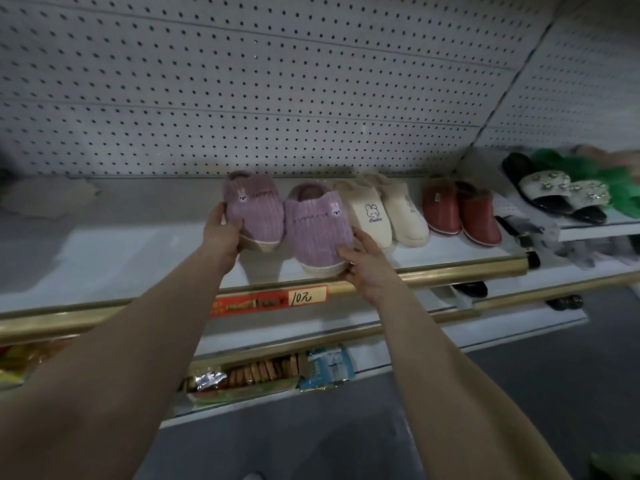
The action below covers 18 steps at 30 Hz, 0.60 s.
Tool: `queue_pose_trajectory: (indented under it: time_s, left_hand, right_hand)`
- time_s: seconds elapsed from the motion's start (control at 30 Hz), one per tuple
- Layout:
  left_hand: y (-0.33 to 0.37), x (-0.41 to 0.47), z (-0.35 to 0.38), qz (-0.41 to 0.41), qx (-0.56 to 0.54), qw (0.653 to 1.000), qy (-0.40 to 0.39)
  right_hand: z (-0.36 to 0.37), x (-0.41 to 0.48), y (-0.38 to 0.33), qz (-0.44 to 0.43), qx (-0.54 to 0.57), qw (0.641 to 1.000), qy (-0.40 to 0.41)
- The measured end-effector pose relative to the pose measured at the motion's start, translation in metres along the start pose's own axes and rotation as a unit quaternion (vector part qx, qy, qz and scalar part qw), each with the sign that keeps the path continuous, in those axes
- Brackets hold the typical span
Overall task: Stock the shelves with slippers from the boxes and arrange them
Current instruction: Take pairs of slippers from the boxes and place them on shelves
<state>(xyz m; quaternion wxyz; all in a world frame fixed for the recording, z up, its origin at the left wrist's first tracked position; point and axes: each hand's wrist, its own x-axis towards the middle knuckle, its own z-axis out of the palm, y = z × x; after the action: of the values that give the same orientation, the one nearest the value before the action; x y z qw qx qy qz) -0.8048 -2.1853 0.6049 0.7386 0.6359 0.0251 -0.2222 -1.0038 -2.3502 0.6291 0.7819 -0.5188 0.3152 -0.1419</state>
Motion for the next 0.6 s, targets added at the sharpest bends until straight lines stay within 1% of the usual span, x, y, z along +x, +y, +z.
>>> queue_pose_trajectory:
  time_s: [0.13,0.33,0.5,0.6]
  left_hand:
    - [-0.004,0.03,0.001,0.006,0.054,0.998,-0.013]
    - [-0.012,0.075,-0.006,0.029,0.095,0.995,0.01]
    - [0.01,0.071,-0.005,0.056,0.117,0.991,0.028]
    - [0.01,0.066,-0.01,0.069,0.141,0.987,0.015]
  right_hand:
    - [0.002,0.008,0.003,0.006,-0.015,1.0,0.007]
    - [0.005,0.017,0.008,0.008,-0.045,0.999,0.01]
    - [0.015,0.024,0.012,0.011,-0.08,0.997,0.019]
    - [0.025,0.027,0.007,-0.005,-0.097,0.995,0.012]
